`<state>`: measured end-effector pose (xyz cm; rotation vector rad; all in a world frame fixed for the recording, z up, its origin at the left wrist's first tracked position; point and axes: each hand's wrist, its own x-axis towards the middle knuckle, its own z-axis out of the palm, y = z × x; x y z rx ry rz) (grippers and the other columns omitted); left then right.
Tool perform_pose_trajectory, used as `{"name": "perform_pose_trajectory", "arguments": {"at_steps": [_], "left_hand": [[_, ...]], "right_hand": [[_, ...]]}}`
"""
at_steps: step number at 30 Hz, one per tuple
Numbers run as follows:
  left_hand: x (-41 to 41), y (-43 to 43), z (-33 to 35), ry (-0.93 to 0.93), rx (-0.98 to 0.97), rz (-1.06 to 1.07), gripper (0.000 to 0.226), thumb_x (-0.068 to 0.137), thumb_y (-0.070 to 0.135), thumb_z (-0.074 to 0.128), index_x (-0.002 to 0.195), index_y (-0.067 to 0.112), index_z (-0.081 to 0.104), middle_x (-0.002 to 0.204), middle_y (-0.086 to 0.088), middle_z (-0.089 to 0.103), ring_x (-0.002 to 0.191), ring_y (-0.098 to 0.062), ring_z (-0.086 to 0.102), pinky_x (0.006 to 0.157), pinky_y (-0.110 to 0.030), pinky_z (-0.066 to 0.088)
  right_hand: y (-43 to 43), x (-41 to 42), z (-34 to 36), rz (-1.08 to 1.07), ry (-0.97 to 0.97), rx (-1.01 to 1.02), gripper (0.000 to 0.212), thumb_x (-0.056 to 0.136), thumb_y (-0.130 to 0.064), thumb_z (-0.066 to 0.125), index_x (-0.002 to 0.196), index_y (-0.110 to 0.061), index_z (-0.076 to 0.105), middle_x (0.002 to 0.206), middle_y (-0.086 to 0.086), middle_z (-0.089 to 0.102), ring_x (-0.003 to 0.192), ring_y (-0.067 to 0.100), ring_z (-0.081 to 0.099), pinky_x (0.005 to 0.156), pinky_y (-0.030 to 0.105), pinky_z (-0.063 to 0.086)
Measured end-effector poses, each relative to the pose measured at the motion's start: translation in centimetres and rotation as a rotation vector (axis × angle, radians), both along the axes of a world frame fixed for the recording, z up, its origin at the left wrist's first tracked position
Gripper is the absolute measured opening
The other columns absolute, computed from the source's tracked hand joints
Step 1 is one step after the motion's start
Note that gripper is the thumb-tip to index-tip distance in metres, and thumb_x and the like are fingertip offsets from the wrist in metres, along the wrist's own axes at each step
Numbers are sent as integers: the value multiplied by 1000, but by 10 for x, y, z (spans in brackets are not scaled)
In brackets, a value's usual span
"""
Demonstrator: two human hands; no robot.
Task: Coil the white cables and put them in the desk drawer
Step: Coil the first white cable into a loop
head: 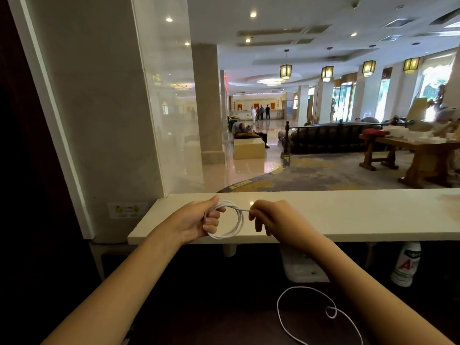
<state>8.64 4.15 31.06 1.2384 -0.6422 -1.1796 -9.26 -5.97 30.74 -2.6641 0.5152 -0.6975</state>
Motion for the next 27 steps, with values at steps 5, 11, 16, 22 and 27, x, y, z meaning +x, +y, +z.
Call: {"name": "perform_pose_trajectory", "arguments": {"at_steps": [5, 11, 16, 22, 27], "left_hand": [[-1, 4, 2, 153, -135, -18, 31, 96, 25, 42, 75, 5, 50, 49, 4, 33, 36, -4, 29, 34, -13, 24], [-23, -4, 0, 417, -330, -55, 32, 95, 28, 38, 76, 5, 50, 50, 4, 35, 33, -3, 31, 32, -11, 23], [-35, -5, 0, 272, -393, 66, 24, 96, 21, 40, 83, 3, 51, 55, 2, 34, 37, -3, 29, 33, -11, 26], [-43, -2, 0, -376, -226, 274, 25, 98, 27, 39, 91, 10, 57, 61, -1, 42, 52, -11, 41, 53, -23, 41], [-36, 0, -6, -760, -194, 416, 27, 97, 32, 39, 80, 22, 58, 68, 1, 50, 64, -12, 46, 62, -23, 40]], "right_hand": [[-12, -12, -4, 0, -132, -30, 21, 96, -23, 47, 91, -19, 67, 80, -6, 67, 78, 13, 57, 73, 29, 45], [7, 15, -33, -51, -233, 105, 16, 89, -16, 59, 90, -7, 73, 89, 10, 61, 78, 17, 57, 73, 24, 45], [15, 21, -24, 159, -468, 897, 15, 88, -7, 56, 91, -10, 70, 79, 8, 73, 76, 19, 70, 75, 27, 58], [19, 22, -23, 103, -473, 1005, 14, 88, -22, 60, 84, -12, 69, 77, 4, 72, 77, 16, 67, 78, 28, 56], [20, 23, -23, 115, -525, 1104, 18, 86, -21, 60, 73, -19, 74, 71, -1, 70, 72, 8, 65, 82, 30, 52]]}}
